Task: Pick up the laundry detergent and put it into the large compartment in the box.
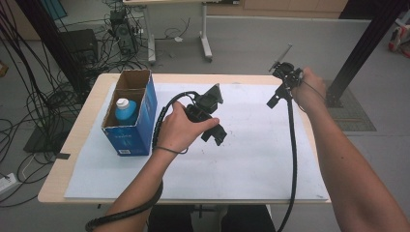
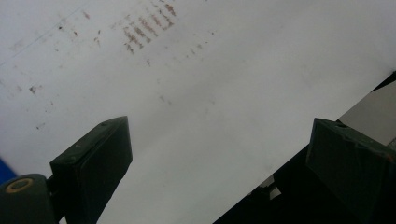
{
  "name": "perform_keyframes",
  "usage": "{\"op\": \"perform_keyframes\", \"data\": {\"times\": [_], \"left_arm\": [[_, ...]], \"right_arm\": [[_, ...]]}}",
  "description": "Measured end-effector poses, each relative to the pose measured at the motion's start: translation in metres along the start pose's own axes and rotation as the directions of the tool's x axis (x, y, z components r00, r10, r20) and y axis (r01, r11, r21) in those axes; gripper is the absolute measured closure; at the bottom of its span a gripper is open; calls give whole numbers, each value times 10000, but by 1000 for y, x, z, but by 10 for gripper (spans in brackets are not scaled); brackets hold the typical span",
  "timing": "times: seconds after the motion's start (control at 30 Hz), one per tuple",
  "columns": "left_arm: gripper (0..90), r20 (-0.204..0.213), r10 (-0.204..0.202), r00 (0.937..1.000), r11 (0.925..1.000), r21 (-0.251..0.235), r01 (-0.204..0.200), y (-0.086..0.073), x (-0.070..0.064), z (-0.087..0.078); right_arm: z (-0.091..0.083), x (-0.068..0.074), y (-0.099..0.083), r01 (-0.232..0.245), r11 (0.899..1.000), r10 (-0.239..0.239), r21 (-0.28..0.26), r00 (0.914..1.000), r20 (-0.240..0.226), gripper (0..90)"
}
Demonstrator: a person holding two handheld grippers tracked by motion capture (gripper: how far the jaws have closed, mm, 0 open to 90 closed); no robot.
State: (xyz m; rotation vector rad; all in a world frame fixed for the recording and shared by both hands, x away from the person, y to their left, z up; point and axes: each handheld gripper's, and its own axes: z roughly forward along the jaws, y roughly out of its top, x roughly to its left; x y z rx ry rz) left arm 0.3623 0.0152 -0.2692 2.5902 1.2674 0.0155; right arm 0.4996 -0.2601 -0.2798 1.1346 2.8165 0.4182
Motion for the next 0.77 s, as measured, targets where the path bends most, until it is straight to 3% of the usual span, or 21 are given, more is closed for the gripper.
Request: {"op": "perform_keyframes", "data": {"times": [0.77], "left_arm": [[74,140,-75,9999,10000,-6,75,-4,0,5]], "right_arm": [[1,4,0,18,10000,-18,-43,10000,-49,48]]}}
